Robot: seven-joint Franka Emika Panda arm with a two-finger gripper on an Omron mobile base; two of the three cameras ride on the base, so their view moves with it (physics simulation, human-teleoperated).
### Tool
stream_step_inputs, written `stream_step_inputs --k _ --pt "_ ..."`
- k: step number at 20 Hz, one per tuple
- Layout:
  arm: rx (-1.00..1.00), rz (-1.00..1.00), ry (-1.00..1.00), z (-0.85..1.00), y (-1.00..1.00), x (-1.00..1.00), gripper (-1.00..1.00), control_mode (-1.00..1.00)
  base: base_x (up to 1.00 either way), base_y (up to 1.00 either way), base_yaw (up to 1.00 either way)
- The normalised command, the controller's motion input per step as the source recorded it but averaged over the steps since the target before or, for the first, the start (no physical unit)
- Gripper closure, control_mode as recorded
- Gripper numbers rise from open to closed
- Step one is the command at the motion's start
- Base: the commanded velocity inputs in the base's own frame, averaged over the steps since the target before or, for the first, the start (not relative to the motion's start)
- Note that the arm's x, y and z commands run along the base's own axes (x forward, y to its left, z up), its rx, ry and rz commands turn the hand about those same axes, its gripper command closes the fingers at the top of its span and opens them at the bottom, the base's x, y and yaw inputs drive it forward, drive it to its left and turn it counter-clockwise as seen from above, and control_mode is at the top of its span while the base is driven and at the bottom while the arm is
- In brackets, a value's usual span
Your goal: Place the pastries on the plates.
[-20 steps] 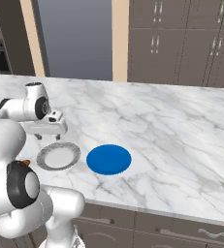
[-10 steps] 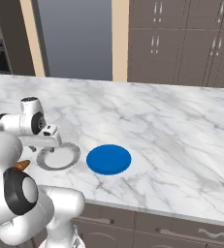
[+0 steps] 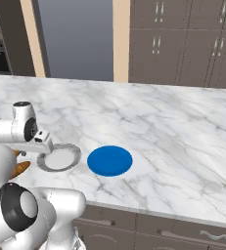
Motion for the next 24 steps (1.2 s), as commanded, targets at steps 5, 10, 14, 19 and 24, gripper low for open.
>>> stream_step_inputs --k 5,10,14,19,24 --pt "0.25 0.0 0.06 0.0 0.0 -0.03 -1.0 -1.0 0.0 0.0 0.0" --pt "0.01 0.0 0.18 -0.2 0.11 0.0 -1.0 -1.0 0.0 0.0 0.0" --pt "0.0 0.0 0.11 -0.25 0.26 0.05 -1.0 -1.0 0.0 0.0 0.0" --pt "-0.03 0.0 0.08 -0.17 0.45 0.13 -1.0 -1.0 0.0 0.0 0.0" --pt "-0.1 0.0 0.0 -0.33 0.55 0.23 -1.0 -1.0 0.0 0.0 0.0"
